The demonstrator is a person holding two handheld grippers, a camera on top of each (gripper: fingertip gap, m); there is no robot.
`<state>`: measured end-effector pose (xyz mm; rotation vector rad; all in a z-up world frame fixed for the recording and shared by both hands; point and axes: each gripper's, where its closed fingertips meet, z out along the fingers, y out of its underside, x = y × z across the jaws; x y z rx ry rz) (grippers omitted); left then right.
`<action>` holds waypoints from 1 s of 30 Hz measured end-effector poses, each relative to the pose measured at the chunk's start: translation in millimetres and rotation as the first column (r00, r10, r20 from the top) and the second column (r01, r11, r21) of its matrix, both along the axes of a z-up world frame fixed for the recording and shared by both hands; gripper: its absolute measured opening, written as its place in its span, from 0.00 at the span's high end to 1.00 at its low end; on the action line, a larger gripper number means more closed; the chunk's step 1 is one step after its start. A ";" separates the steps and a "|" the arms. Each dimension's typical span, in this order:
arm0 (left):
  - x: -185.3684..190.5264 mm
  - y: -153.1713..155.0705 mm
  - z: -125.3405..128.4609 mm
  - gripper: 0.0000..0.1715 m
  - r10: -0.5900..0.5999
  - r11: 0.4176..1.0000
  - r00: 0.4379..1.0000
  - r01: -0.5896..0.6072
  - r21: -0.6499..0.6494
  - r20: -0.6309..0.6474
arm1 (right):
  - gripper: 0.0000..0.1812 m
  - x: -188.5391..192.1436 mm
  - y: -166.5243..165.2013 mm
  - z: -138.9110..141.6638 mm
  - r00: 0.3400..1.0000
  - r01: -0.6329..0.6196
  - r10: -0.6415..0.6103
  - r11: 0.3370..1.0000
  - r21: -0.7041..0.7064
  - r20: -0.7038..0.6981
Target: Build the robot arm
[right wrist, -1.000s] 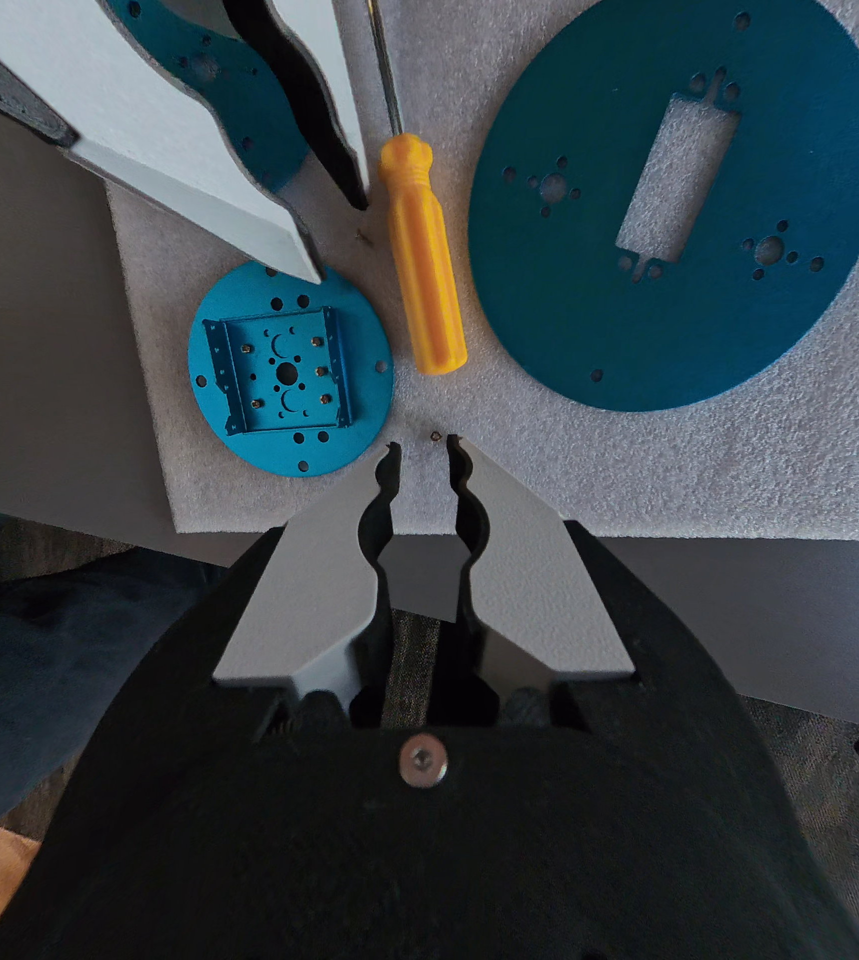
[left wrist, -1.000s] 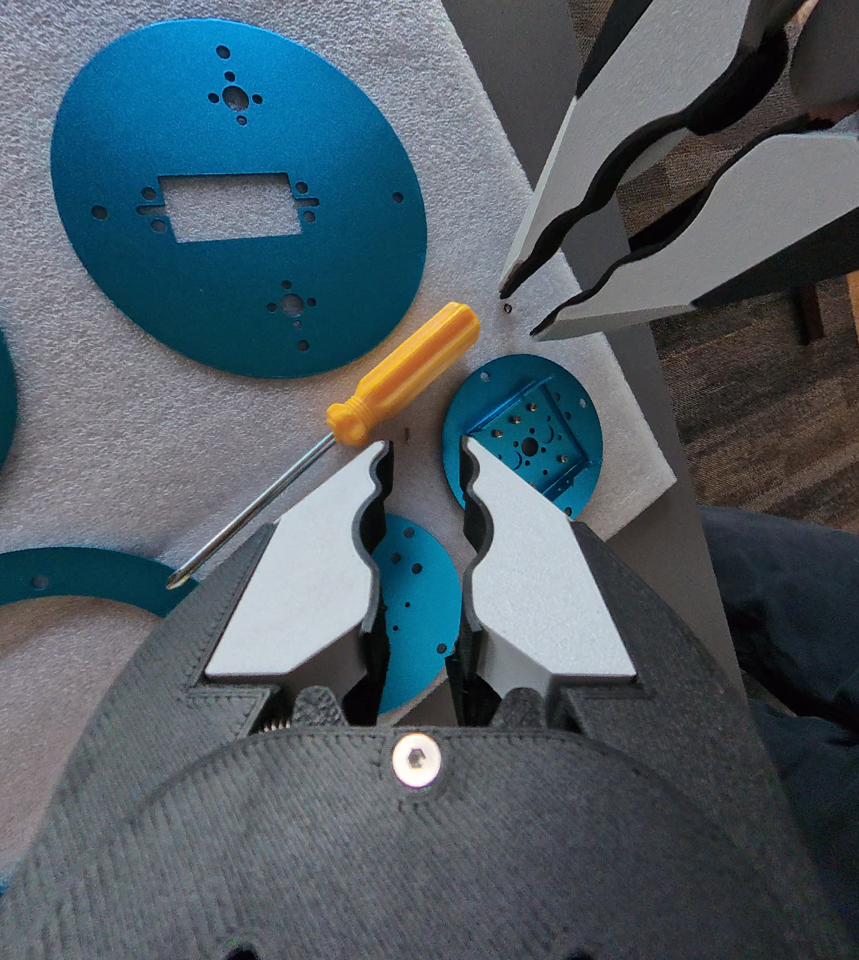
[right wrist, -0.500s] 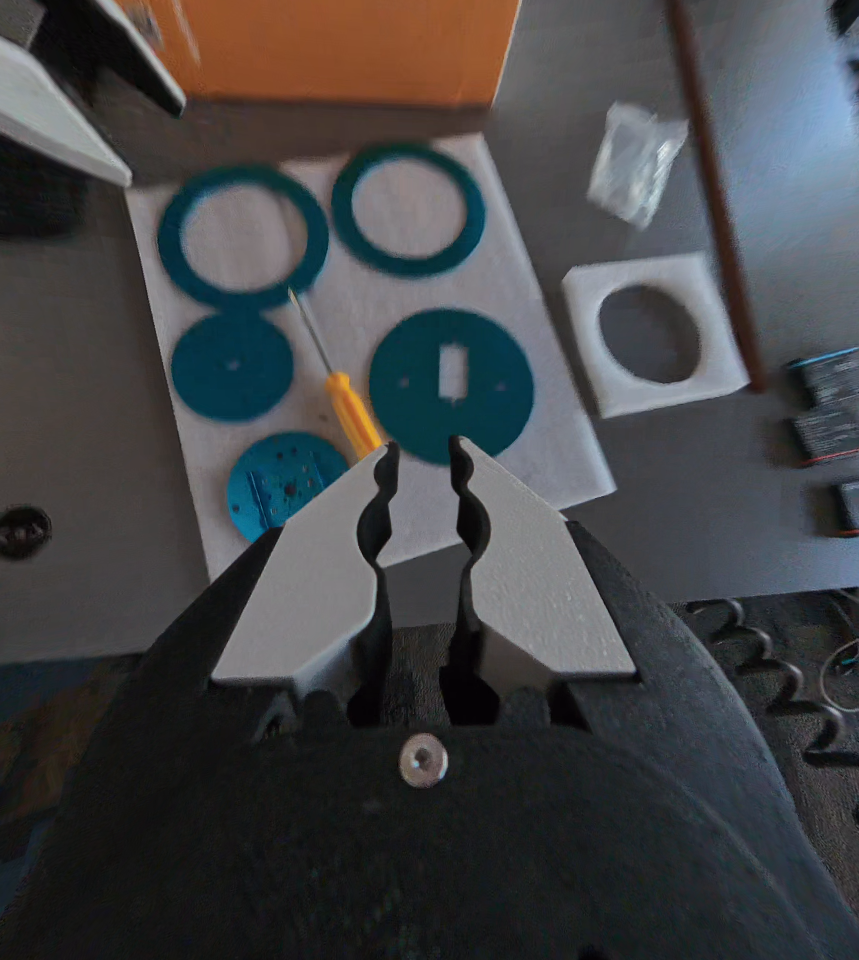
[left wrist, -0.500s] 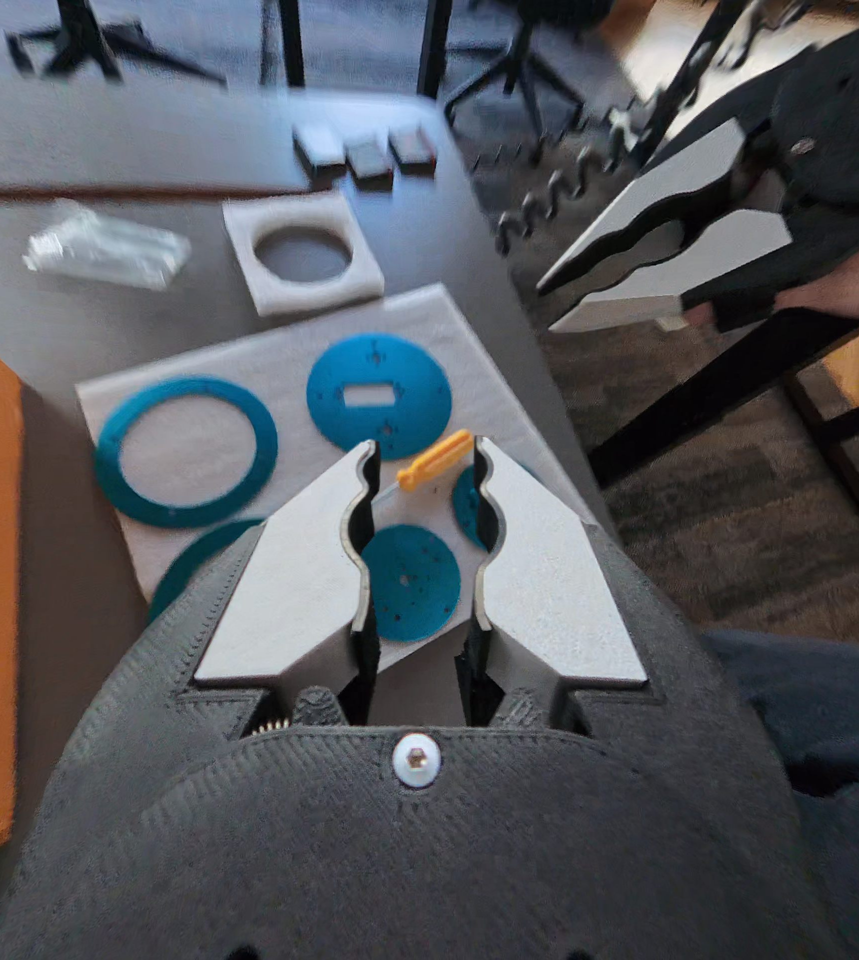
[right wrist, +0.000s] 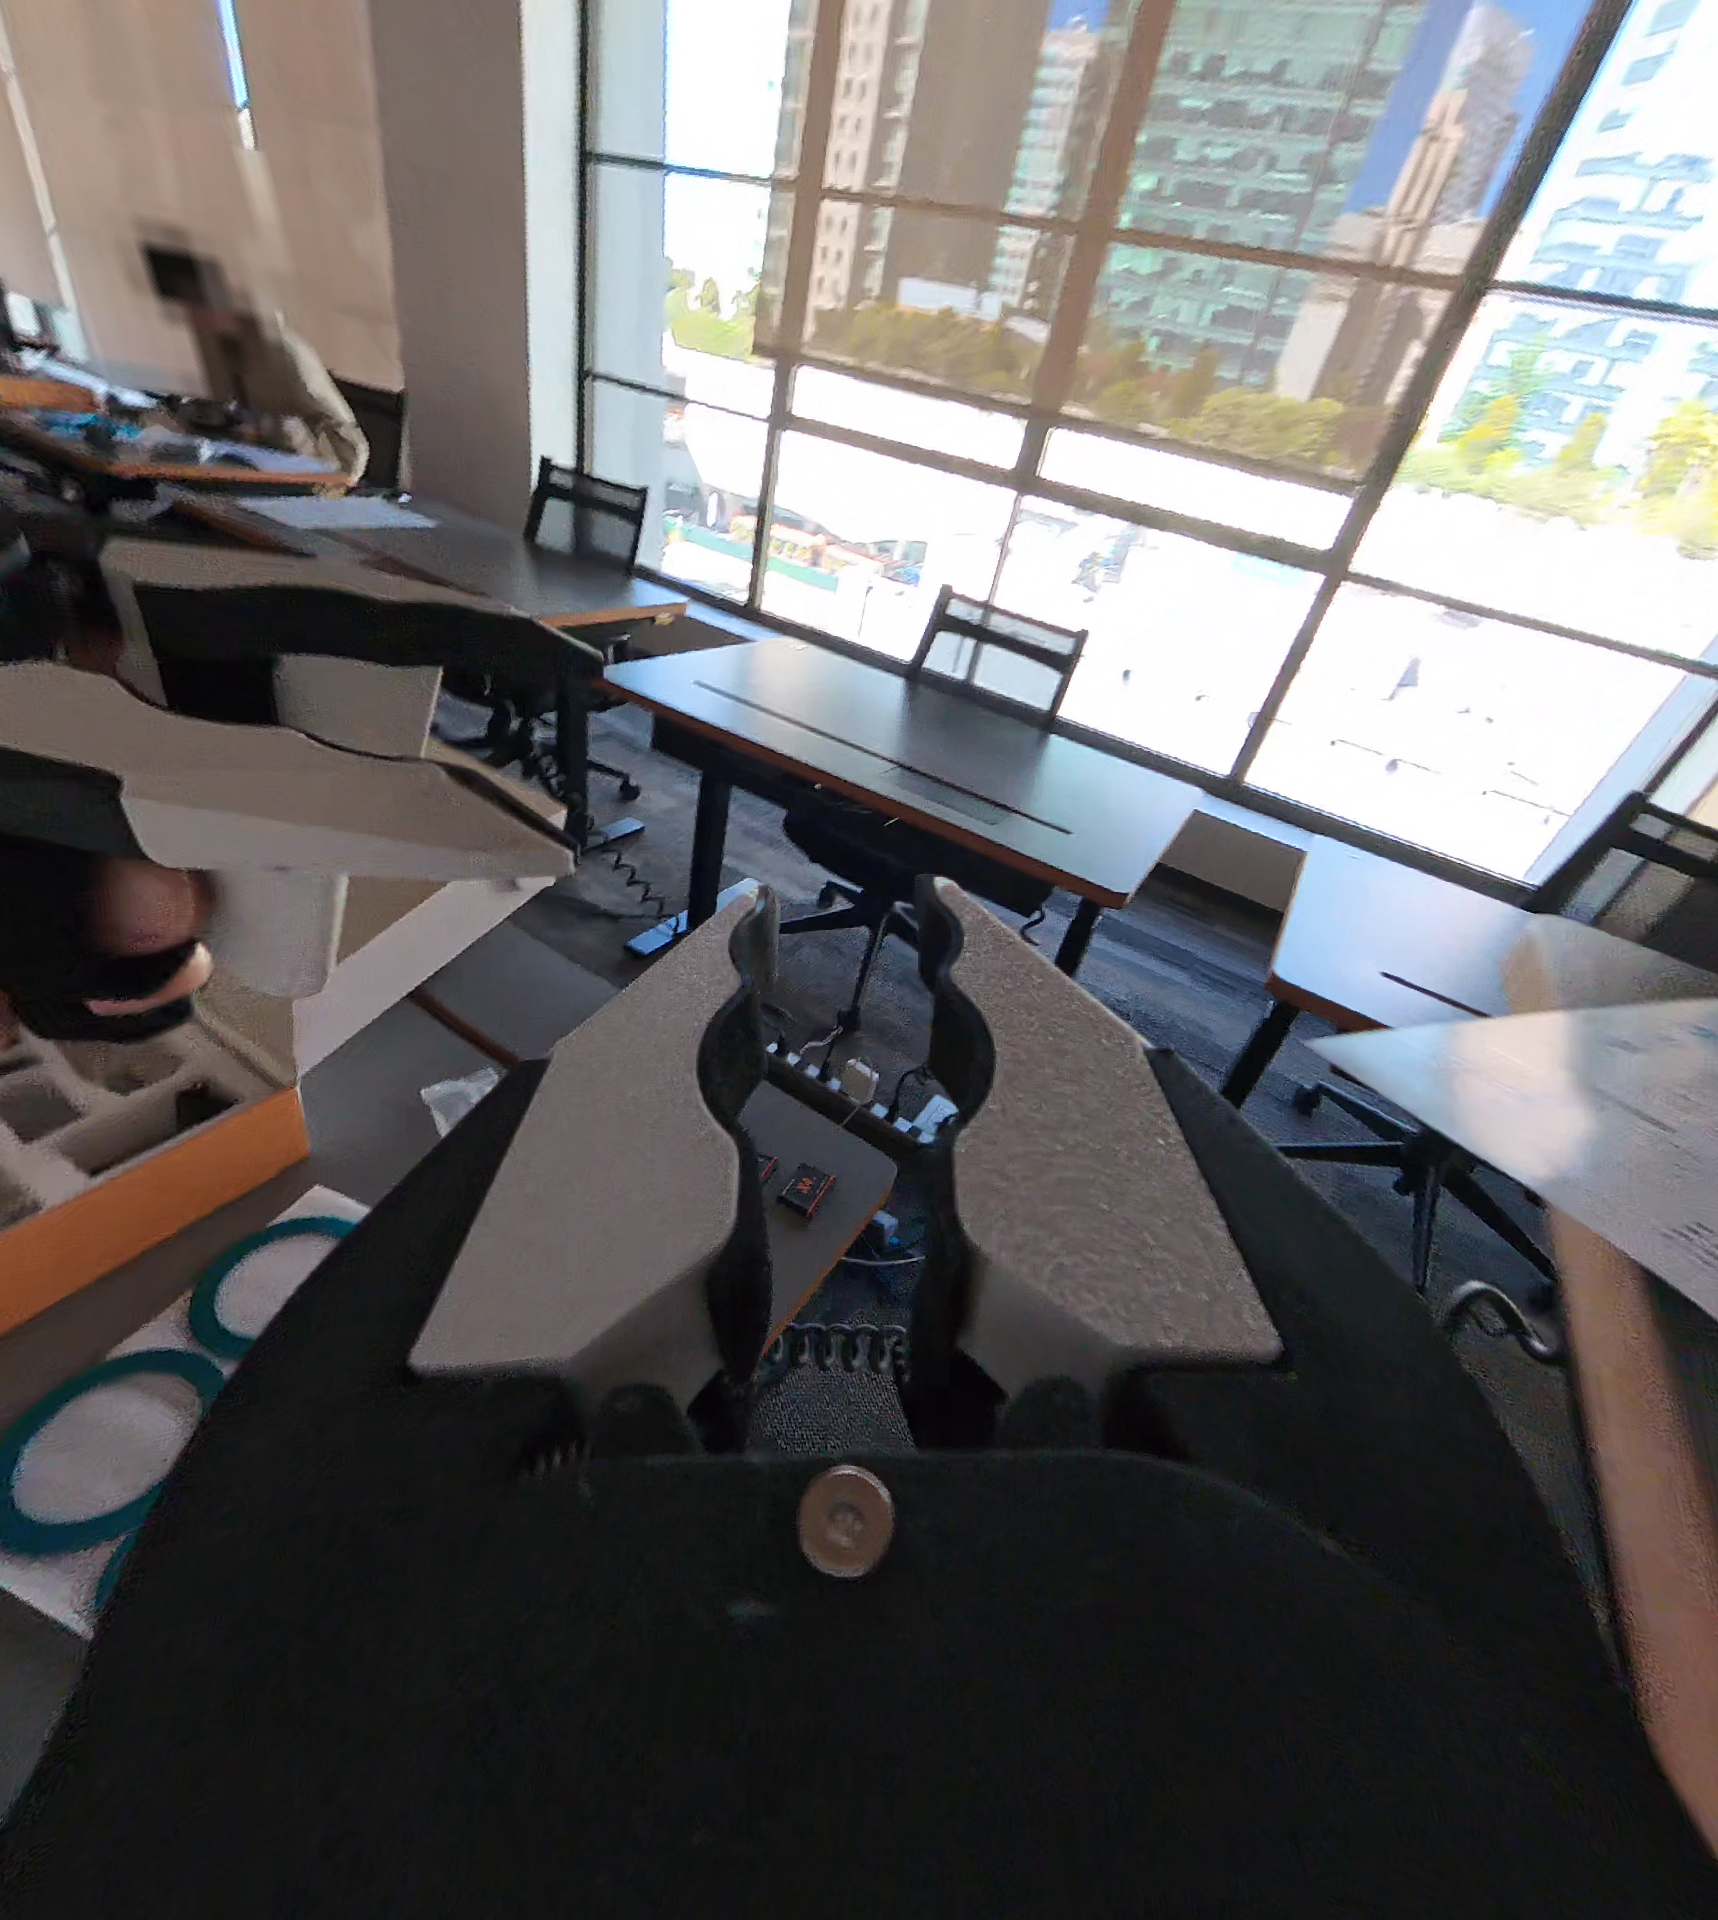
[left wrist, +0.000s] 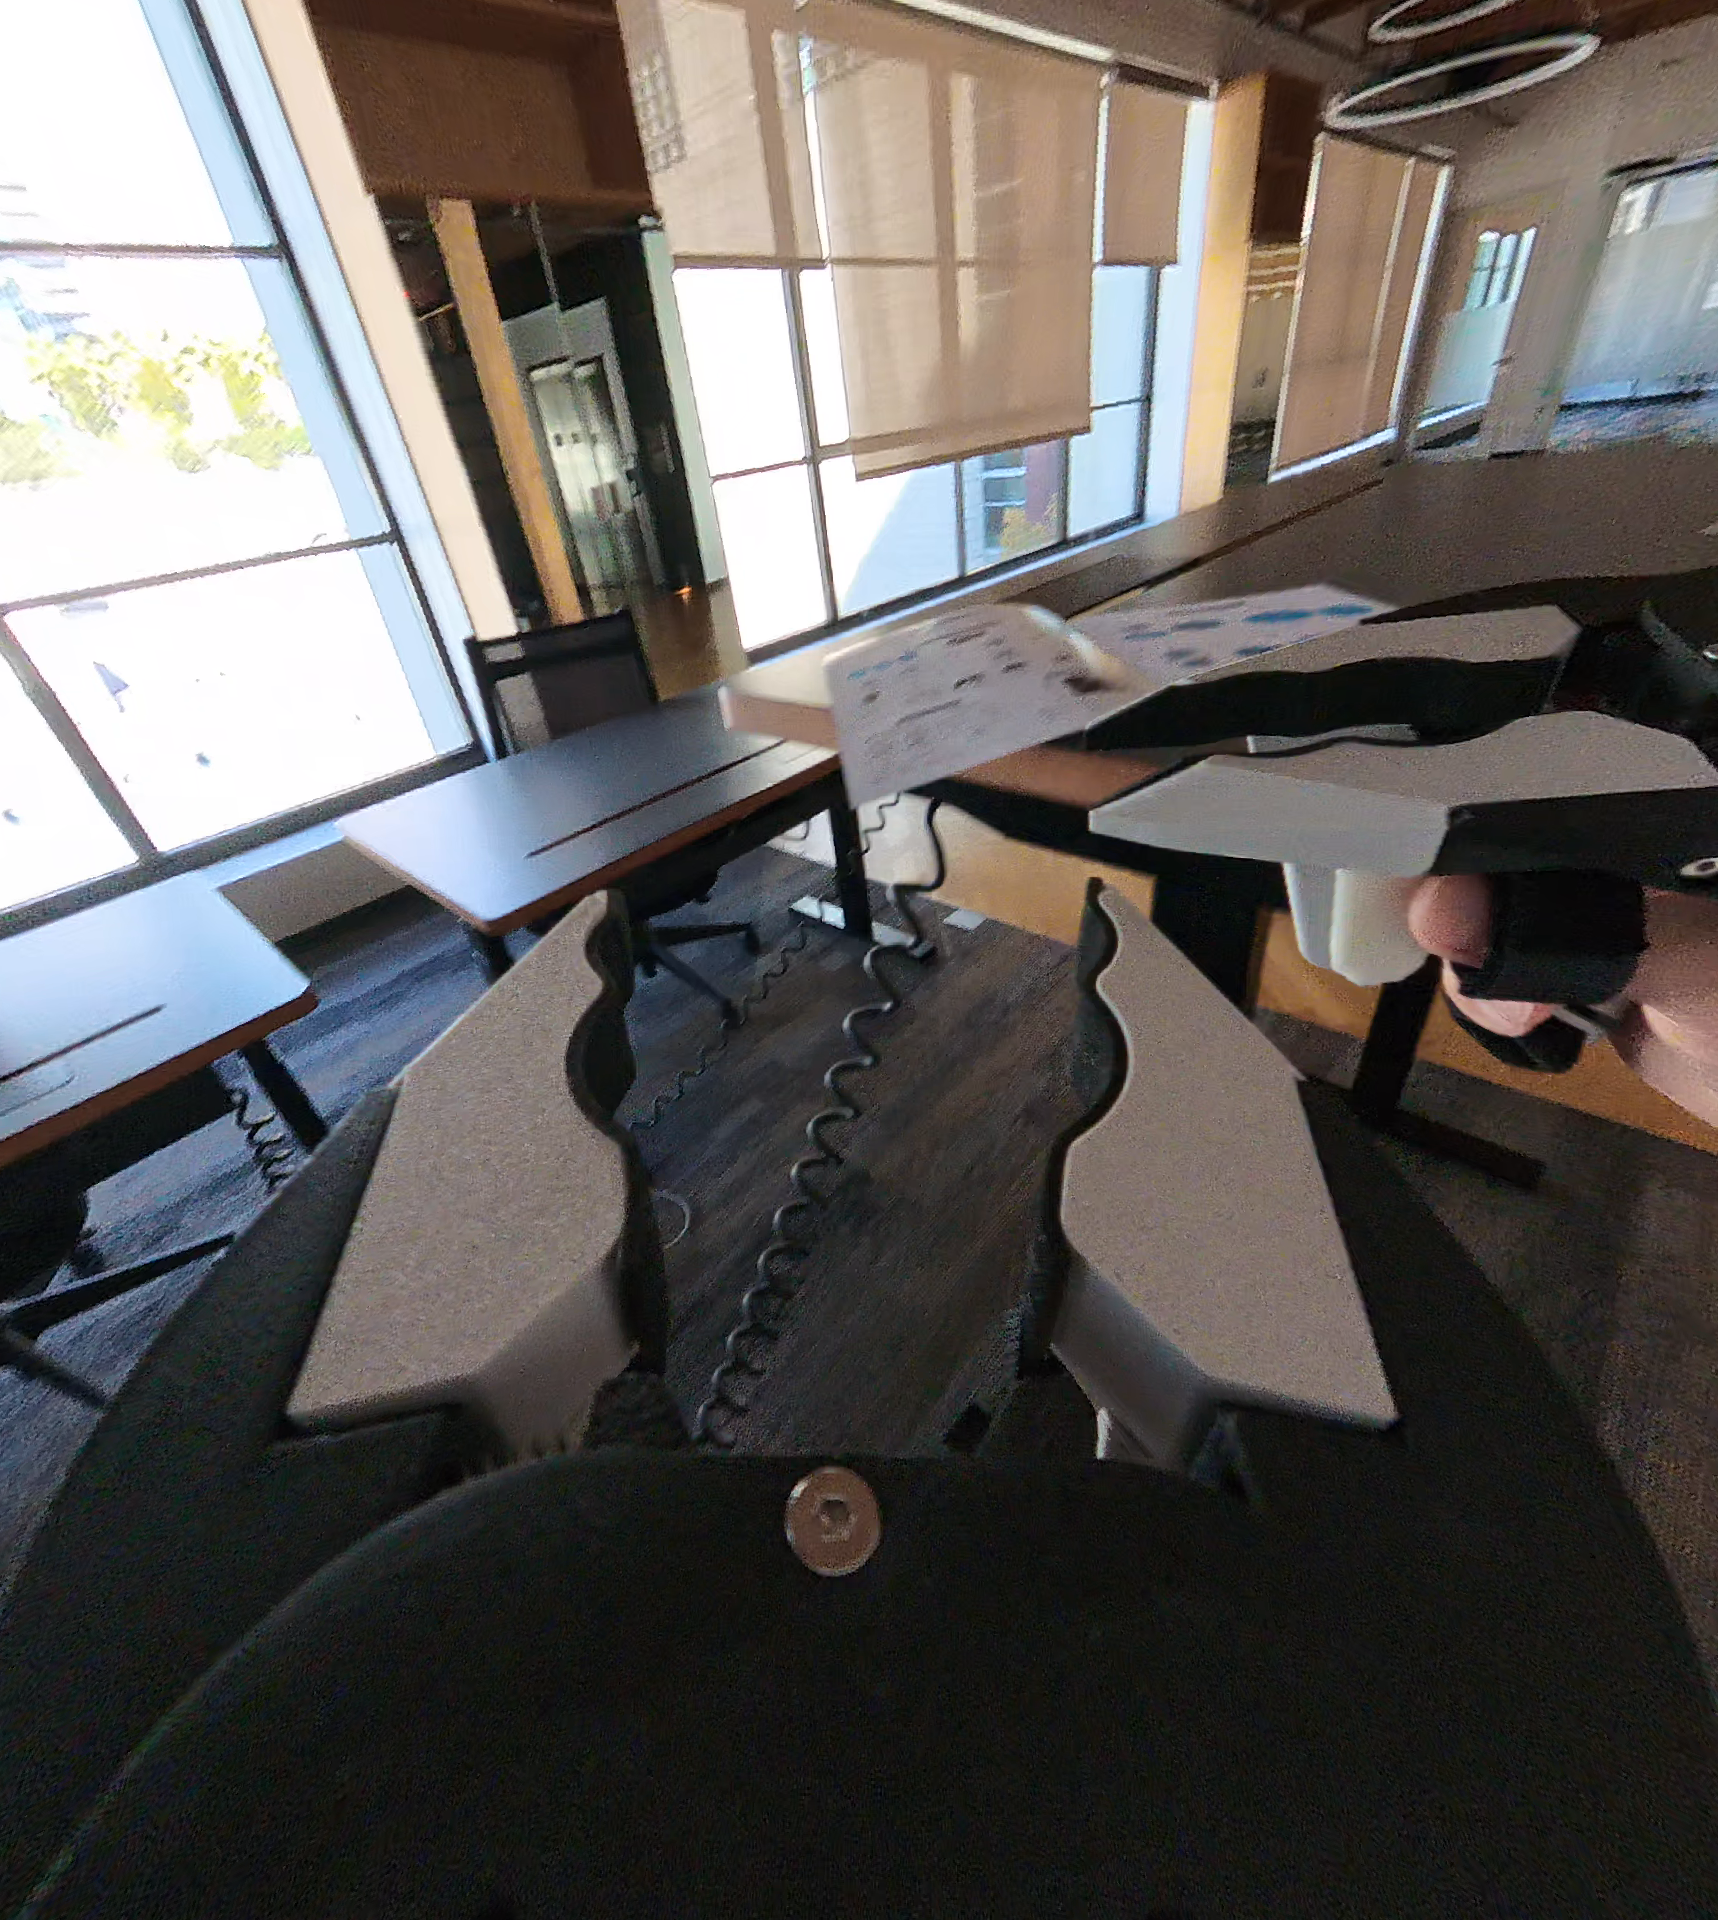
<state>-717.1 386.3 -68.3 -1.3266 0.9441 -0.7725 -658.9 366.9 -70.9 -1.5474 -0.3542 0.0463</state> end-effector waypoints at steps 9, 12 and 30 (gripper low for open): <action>171.5 -119.4 41.3 0.45 -0.307 0.947 0.937 0.319 -0.046 0.165 | 0.83 199.6 -146.7 55.9 0.958 0.288 -0.285 0.954 0.081 -0.042; 221.0 -148.9 43.7 0.47 -0.432 0.891 0.880 0.451 -0.062 0.197 | 0.84 268.4 -177.7 56.4 0.901 0.430 -0.414 0.892 0.140 -0.132; 446.4 -293.3 233.3 0.50 -0.979 0.200 0.200 0.980 0.018 0.038 | 0.80 515.9 -278.2 144.2 0.367 0.925 -0.901 0.380 -0.012 -0.230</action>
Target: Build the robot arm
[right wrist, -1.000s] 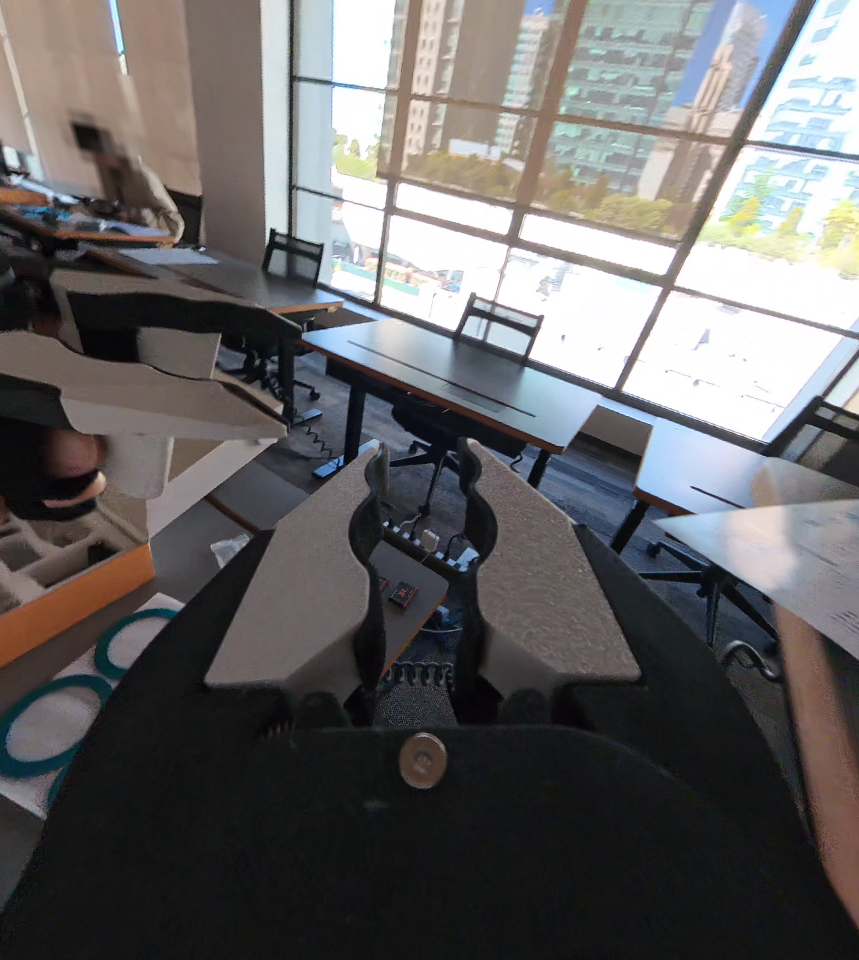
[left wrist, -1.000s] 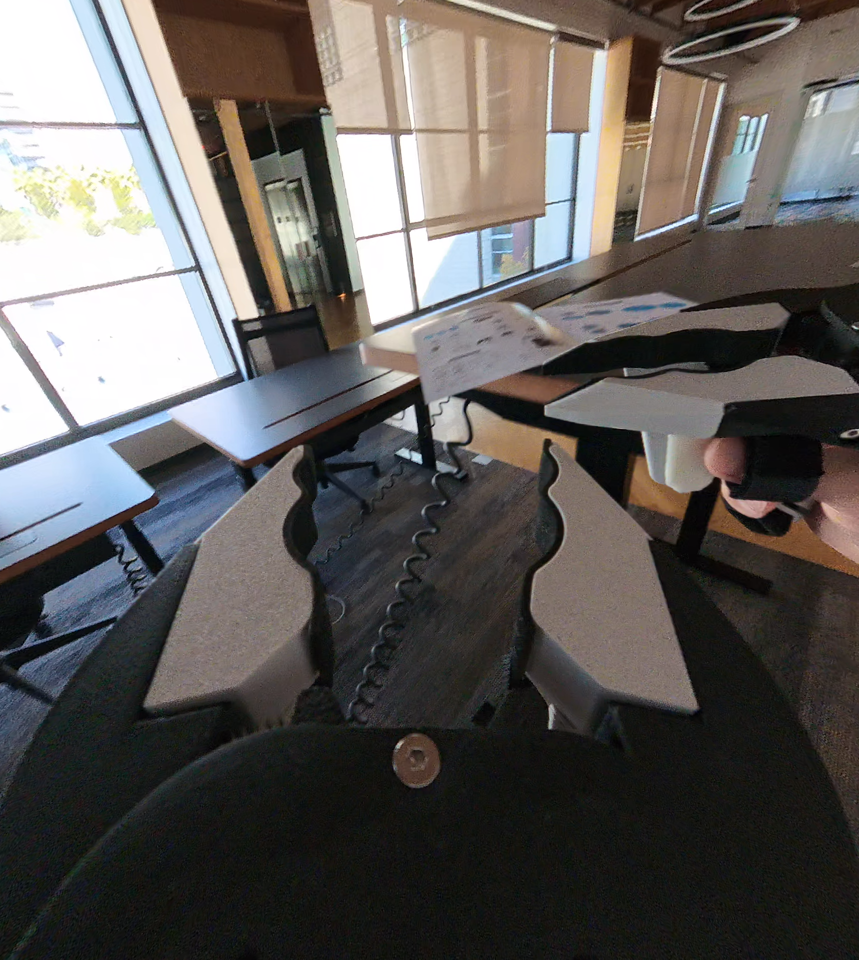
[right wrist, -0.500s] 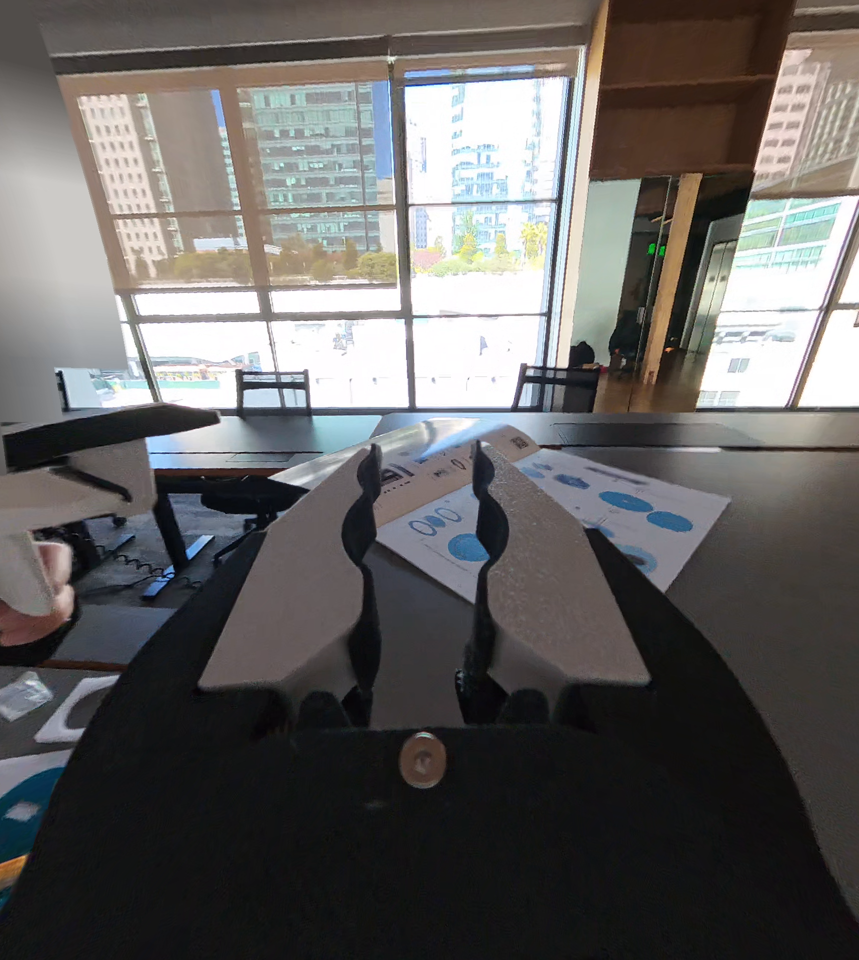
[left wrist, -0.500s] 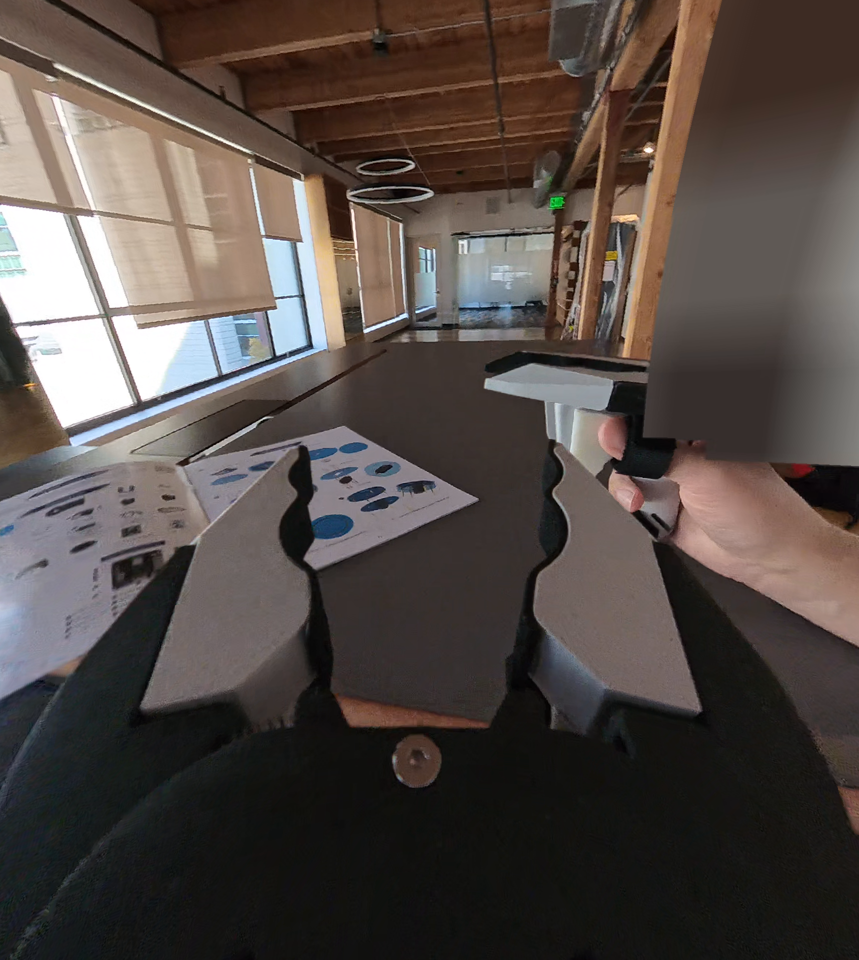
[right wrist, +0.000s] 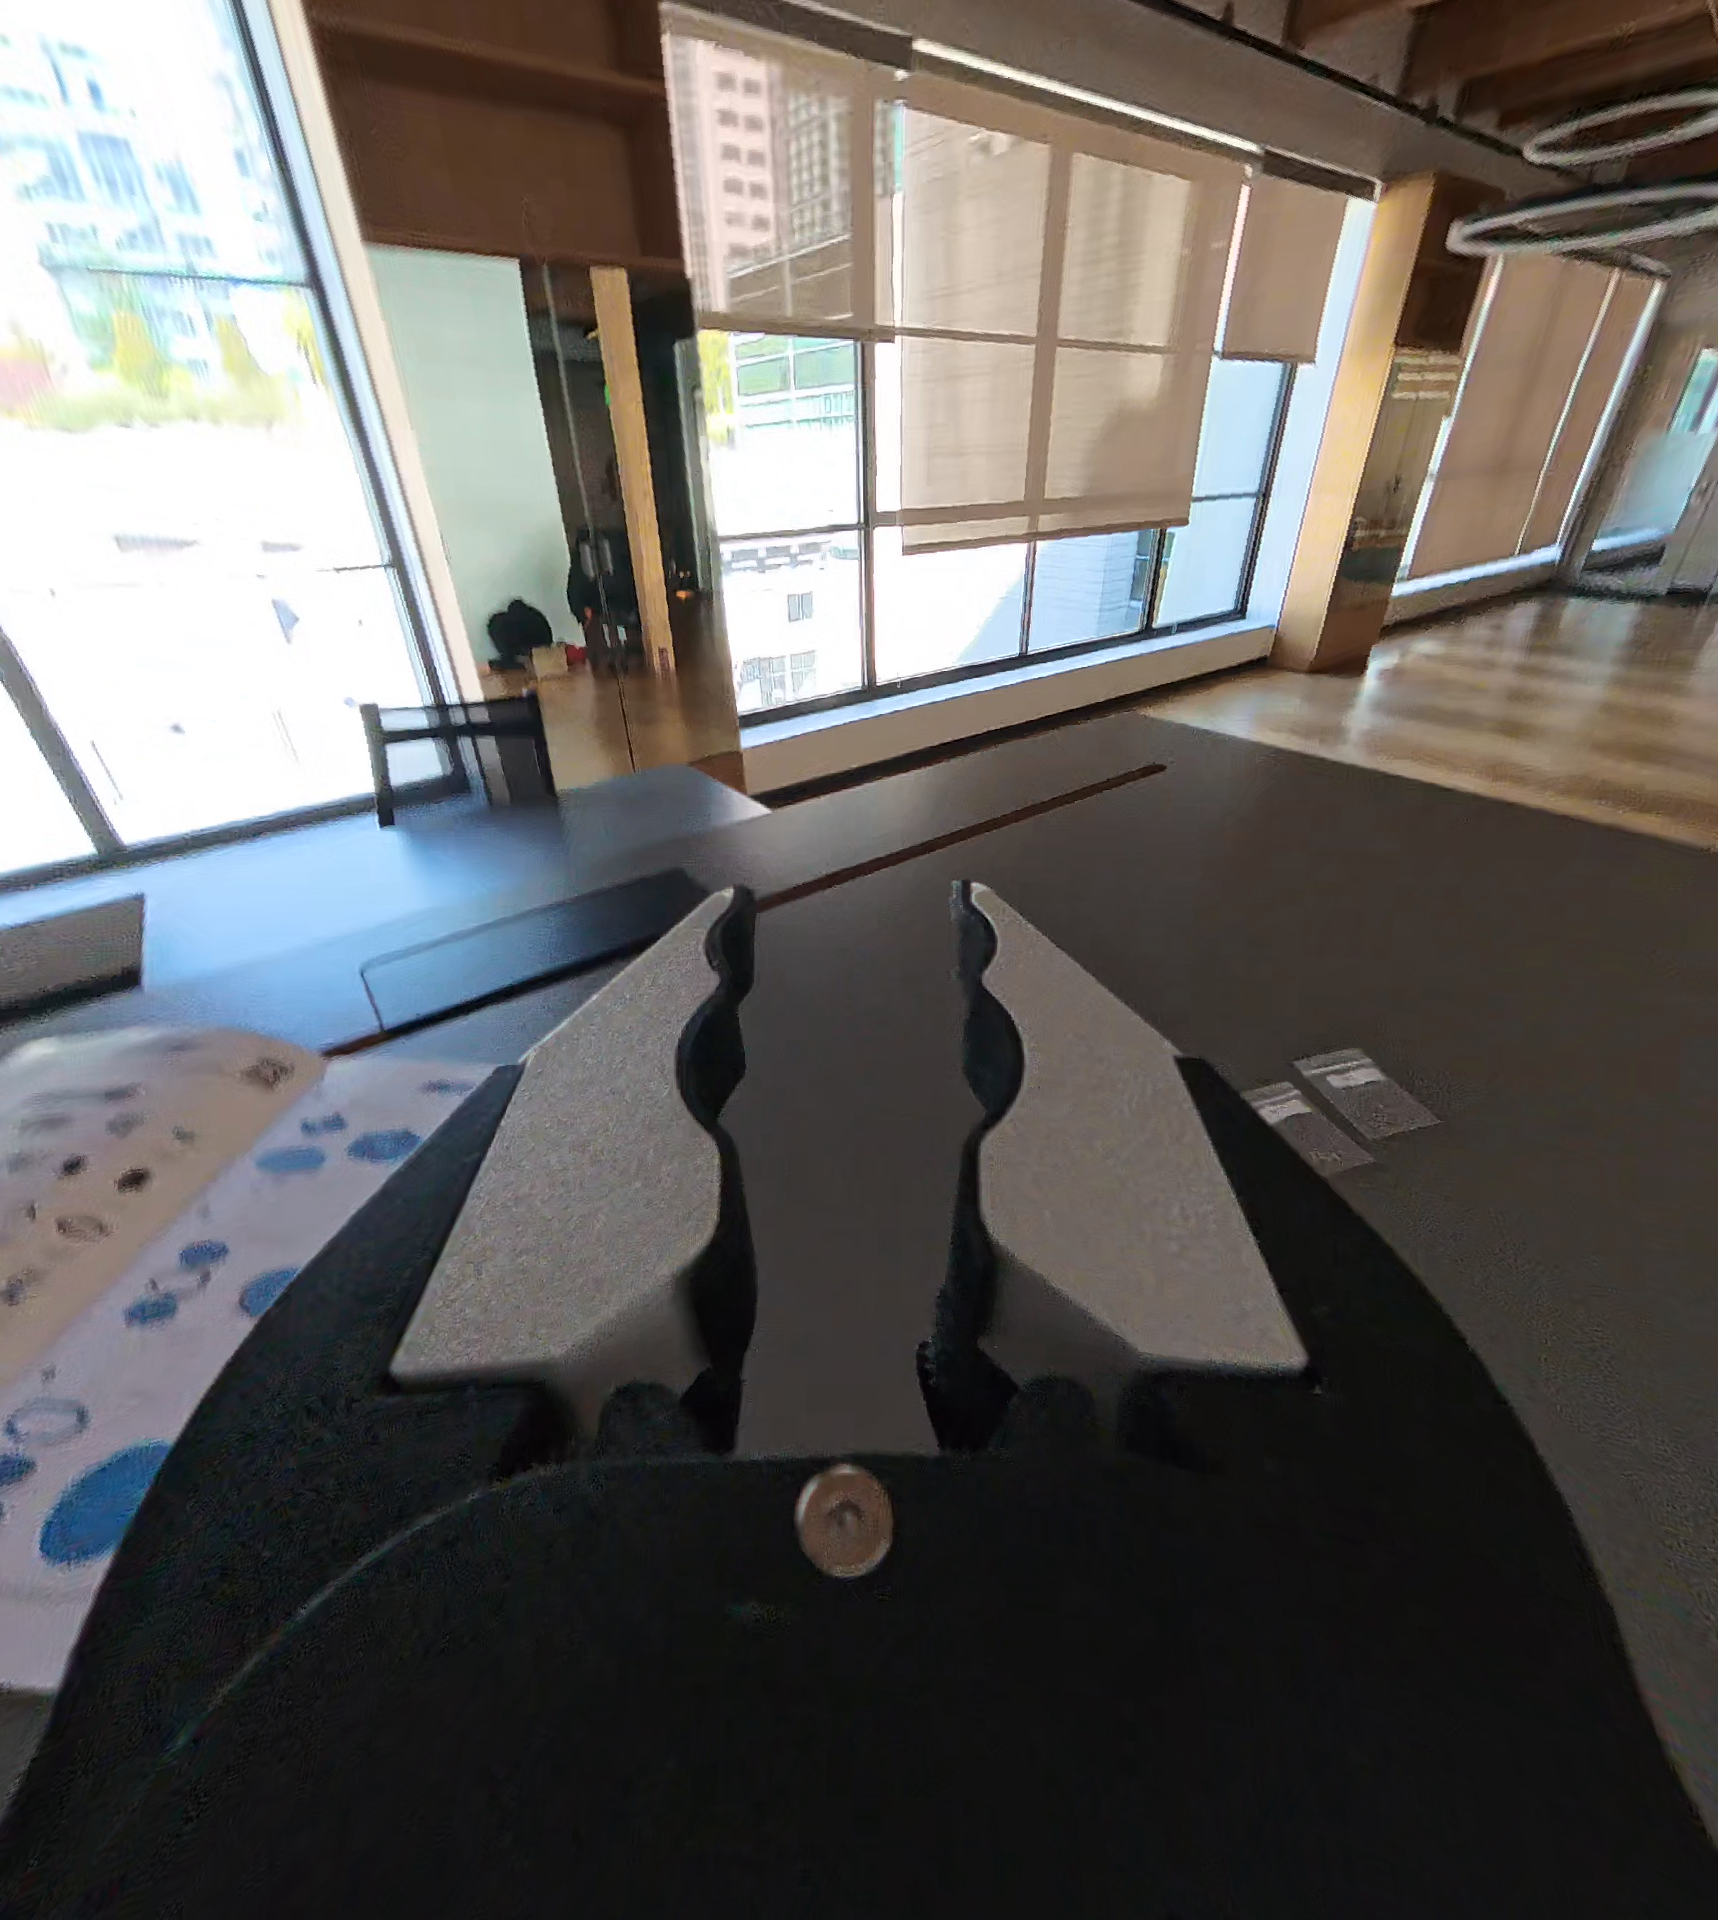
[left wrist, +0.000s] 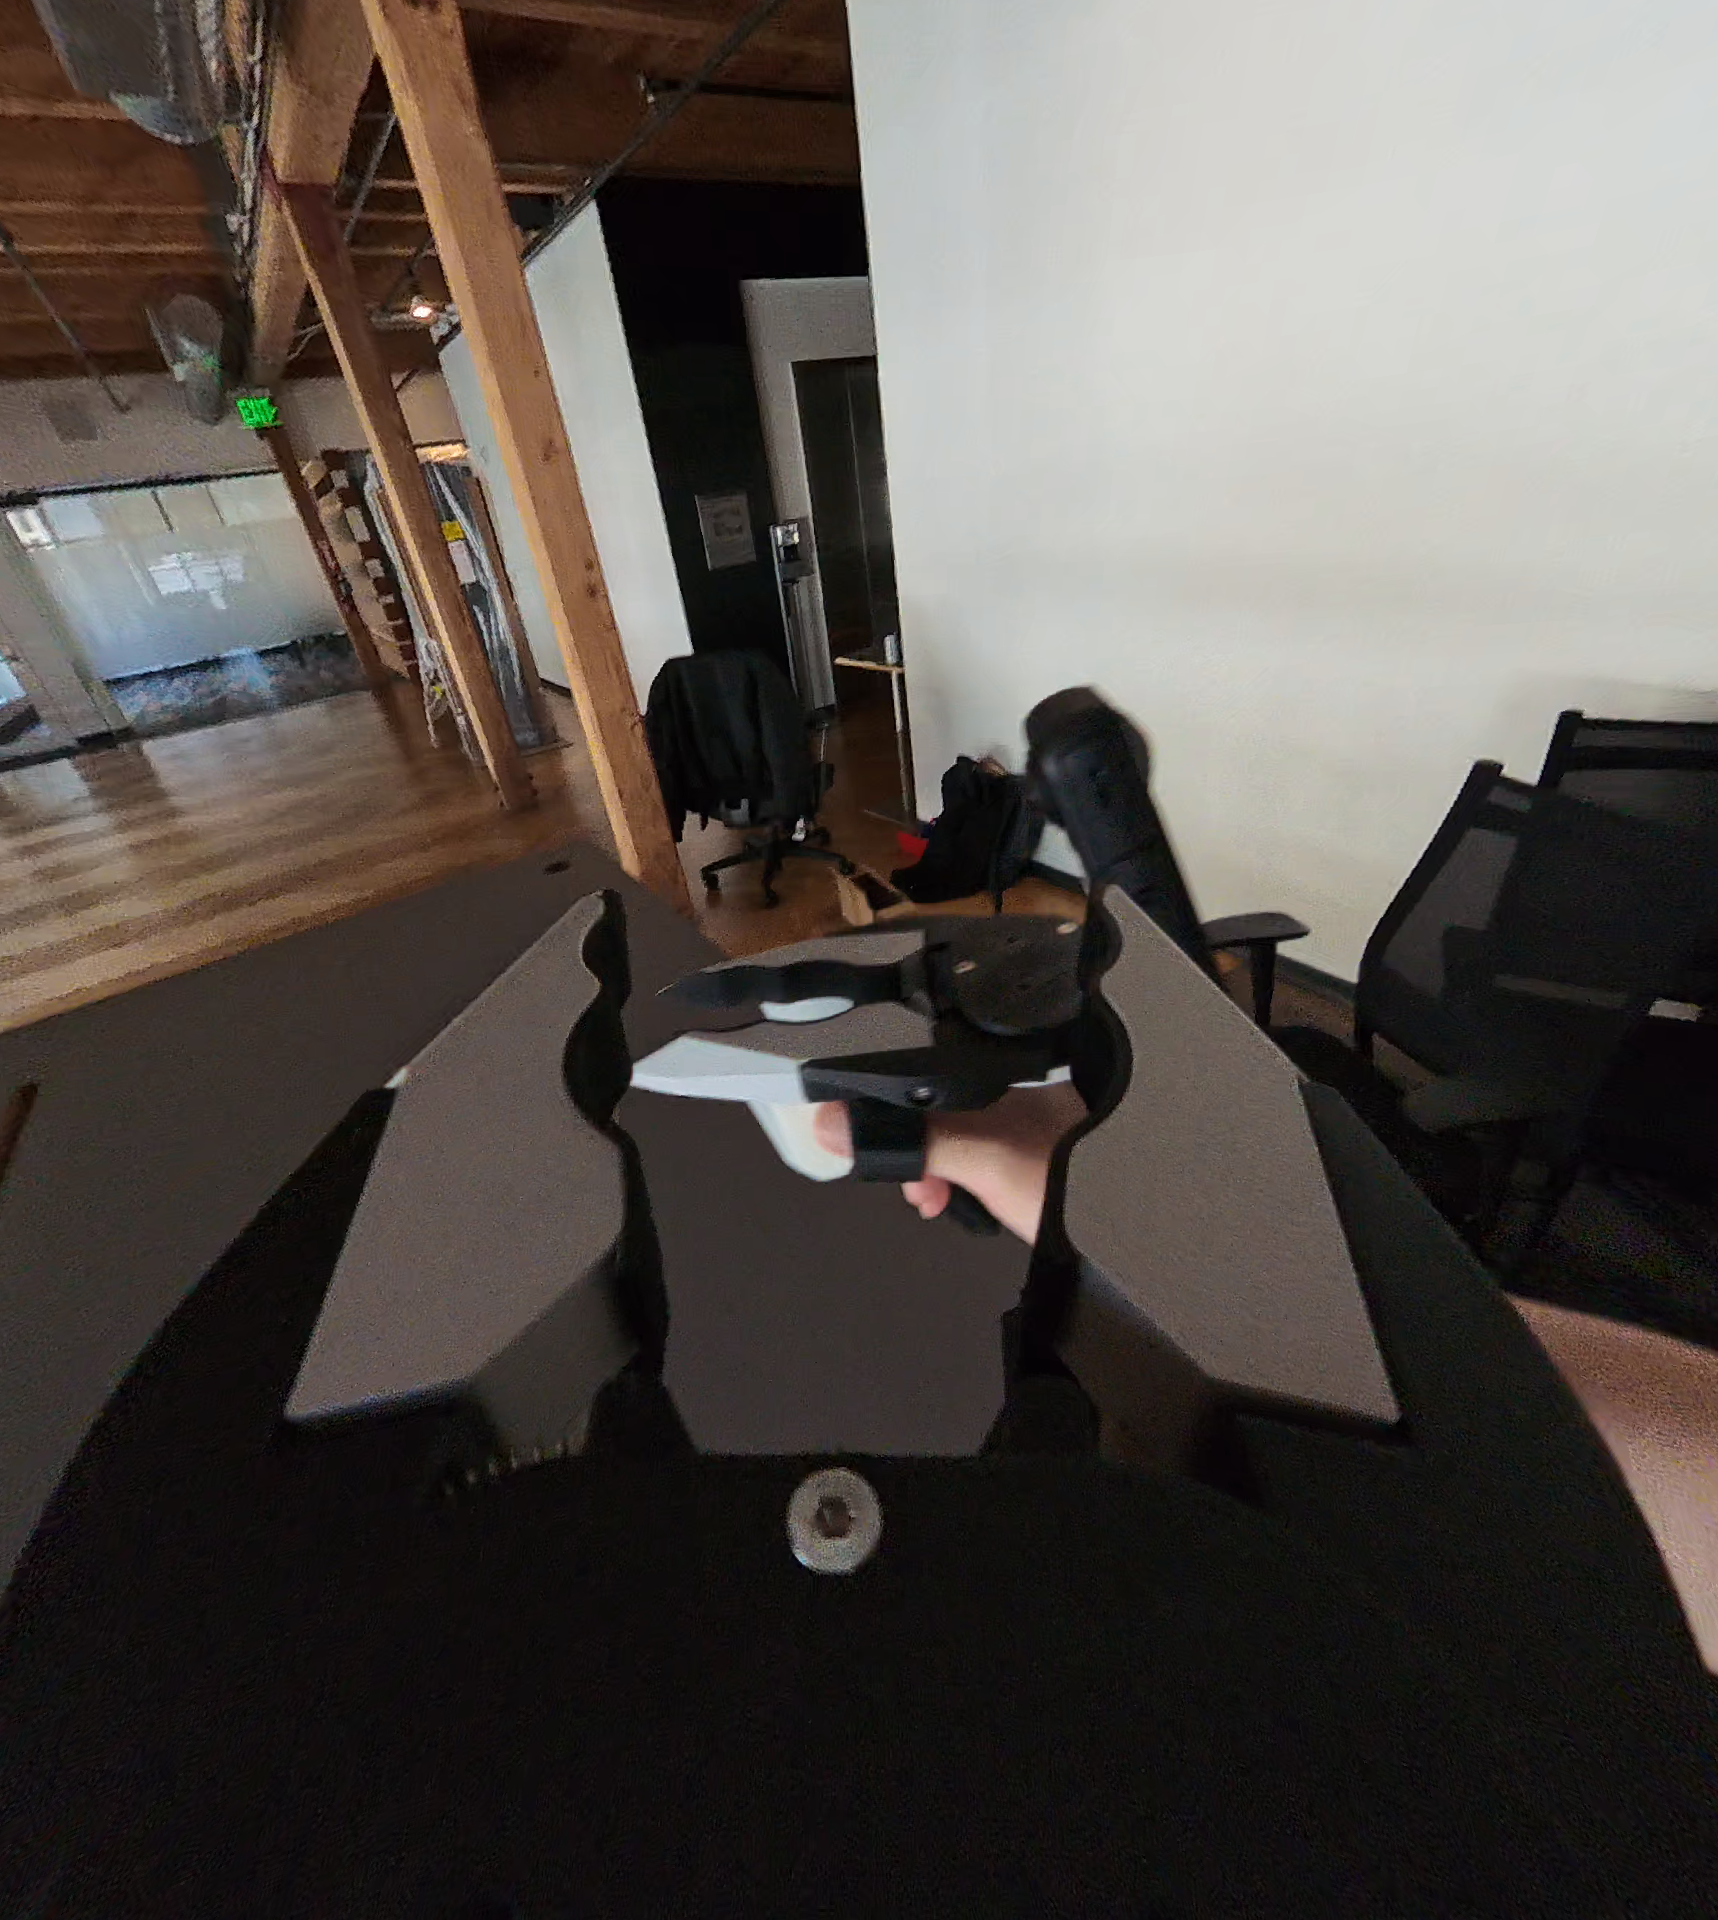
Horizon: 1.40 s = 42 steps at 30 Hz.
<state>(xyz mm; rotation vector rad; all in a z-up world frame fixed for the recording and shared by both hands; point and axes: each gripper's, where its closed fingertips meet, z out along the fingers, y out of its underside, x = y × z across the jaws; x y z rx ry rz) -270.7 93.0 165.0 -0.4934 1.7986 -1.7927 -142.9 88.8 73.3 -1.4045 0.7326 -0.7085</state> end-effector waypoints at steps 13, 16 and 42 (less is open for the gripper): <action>133.2 44.2 -51.7 0.38 0.351 0.933 0.870 -0.297 0.203 -0.345 | 0.73 128.5 -48.7 -72.8 0.817 0.204 -0.315 0.941 -0.270 -0.482; 162.5 72.8 -66.4 0.30 0.441 0.893 0.824 -0.365 0.262 -0.356 | 0.70 135.0 -54.8 -82.7 0.753 0.210 -0.347 0.932 -0.296 -0.559; 232.6 80.9 -108.7 0.35 0.566 0.812 0.761 -0.449 0.374 -0.316 | 0.71 89.8 -78.5 -27.4 0.705 0.362 -0.618 0.735 -0.573 -0.348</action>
